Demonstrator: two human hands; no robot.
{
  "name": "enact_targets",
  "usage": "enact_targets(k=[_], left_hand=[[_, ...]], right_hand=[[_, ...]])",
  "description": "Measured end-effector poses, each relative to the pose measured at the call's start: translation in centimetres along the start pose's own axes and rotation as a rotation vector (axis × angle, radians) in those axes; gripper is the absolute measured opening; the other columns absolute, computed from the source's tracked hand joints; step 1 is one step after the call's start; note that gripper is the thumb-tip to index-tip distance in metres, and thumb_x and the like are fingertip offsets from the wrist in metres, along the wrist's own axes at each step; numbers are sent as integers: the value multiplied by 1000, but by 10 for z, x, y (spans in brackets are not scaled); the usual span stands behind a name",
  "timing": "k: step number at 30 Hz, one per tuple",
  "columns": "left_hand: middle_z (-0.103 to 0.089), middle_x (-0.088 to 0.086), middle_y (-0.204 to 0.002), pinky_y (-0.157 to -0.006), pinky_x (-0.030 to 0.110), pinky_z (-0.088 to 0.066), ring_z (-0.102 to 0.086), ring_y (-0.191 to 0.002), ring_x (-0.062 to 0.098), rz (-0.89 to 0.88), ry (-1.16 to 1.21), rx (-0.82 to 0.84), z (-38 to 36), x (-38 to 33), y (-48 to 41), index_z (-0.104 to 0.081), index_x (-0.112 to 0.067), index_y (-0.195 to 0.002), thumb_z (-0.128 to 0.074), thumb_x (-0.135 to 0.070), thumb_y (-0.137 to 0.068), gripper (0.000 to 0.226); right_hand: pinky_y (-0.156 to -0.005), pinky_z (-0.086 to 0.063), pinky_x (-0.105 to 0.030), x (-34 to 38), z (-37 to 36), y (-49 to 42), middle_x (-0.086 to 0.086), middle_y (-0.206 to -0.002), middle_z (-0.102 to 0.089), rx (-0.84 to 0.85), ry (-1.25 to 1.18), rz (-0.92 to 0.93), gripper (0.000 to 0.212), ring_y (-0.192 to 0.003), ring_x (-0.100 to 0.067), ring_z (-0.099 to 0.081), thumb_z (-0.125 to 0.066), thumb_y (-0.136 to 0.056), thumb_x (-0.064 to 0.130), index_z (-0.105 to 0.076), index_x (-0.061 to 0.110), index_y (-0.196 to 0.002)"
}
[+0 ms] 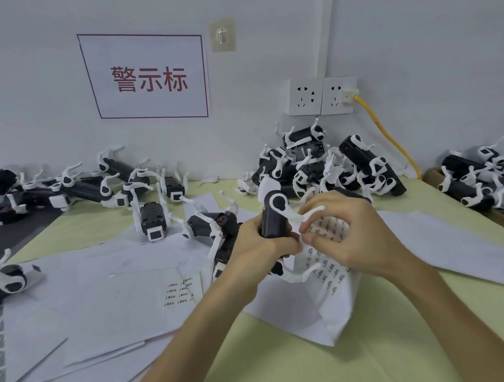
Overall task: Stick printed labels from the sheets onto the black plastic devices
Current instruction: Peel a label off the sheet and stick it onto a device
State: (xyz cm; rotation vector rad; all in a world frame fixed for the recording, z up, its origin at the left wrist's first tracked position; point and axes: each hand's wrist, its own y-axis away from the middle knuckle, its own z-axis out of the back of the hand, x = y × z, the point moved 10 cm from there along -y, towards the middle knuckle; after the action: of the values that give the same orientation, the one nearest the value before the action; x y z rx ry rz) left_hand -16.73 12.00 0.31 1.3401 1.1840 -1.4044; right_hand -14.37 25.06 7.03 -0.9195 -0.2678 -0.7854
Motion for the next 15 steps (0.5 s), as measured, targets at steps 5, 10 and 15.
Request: enact_targets(k=[5,10,15], left_hand=[[-65,-3,-70,-56,22,-46,-56,-62,12,-22,33,-67,4,2,-2,-59,-9,-82,-77,4,-73,23],[-66,-11,-65,-42,17,-41,-56,-51,2,-31,28,-95,7,2,-2,-60,-11,-82,-73,7,-76,24],[-65,-13,-64,-42,17,-42,-56,-50,0,-48,-15,-104,5,4,-1,-61,-14,-80,-73,8,-75,26]], right_hand=[[-88,-47,-23,1,4,0,3,-98,-66,-1,79,-10,20,-97,-14,-64,-89,-72,5,-76,16,-82],[-80,-55,-25,-9,1,2,6,-83,-73,-6,-28,-110,15,-84,-15,-71,-87,-76,9,-77,17,-82],[-73,-61,-30,-21,-4,6,5,-77,-73,-13,-90,-191,11,-81,-11,-73,-84,-80,6,-77,15,-78]])
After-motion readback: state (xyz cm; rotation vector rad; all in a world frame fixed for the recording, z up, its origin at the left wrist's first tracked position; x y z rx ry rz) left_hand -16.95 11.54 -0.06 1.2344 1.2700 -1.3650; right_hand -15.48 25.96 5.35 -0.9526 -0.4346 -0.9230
